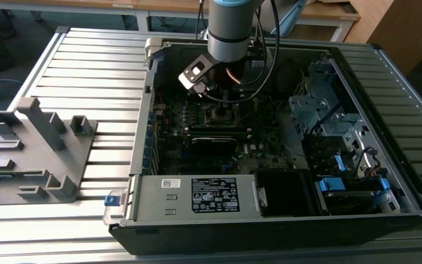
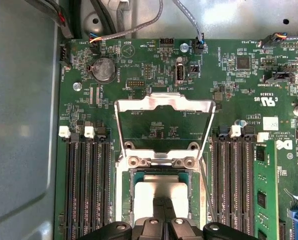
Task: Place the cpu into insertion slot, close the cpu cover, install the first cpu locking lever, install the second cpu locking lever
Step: 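Place the cpu into insertion slot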
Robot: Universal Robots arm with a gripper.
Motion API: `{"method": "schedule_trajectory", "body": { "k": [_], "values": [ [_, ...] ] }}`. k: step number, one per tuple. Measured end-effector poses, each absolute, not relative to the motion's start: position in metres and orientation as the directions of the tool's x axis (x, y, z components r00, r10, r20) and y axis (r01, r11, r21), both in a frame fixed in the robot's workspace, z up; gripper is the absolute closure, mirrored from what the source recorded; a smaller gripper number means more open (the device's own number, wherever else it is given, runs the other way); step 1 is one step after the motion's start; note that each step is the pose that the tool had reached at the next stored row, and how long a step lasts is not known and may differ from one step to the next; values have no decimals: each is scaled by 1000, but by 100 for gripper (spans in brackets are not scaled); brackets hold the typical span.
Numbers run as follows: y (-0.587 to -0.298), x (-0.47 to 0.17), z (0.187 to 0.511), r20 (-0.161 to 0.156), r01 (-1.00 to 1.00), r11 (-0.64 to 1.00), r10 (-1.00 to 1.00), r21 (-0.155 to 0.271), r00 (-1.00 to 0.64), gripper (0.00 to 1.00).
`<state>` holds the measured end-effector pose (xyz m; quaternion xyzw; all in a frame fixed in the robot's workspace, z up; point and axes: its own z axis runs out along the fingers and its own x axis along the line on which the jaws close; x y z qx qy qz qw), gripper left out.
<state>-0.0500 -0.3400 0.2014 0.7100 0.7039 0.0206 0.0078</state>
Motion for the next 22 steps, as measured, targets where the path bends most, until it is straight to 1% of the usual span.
{"method": "schedule_trajectory", "body": {
  "k": [22],
  "values": [
    [-340, -50, 199, 19, 999, -9, 1000, 41, 8, 89]
  ]
}}
